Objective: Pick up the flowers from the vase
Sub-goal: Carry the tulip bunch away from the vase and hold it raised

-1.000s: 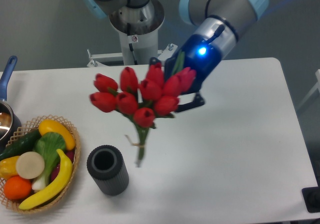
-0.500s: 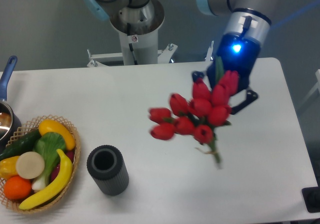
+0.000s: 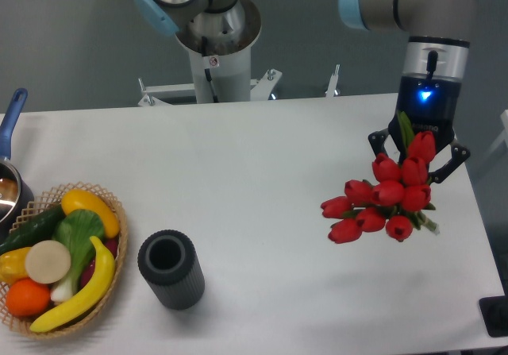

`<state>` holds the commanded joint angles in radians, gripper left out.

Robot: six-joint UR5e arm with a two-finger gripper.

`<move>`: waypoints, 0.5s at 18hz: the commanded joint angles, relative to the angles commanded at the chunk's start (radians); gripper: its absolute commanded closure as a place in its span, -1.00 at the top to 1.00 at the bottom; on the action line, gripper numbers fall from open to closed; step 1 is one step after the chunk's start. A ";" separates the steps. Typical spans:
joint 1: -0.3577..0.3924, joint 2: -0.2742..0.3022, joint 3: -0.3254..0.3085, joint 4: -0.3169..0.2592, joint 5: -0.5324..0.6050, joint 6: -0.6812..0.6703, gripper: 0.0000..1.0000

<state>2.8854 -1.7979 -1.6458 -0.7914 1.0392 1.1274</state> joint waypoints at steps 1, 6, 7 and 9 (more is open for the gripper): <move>0.003 -0.001 -0.017 -0.009 0.081 0.034 -1.00; -0.005 -0.017 -0.069 -0.078 0.335 0.141 -0.95; -0.008 -0.027 -0.062 -0.080 0.355 0.141 -0.94; -0.023 -0.043 -0.045 -0.087 0.402 0.141 -0.95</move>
<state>2.8625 -1.8407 -1.6905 -0.8789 1.4417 1.2686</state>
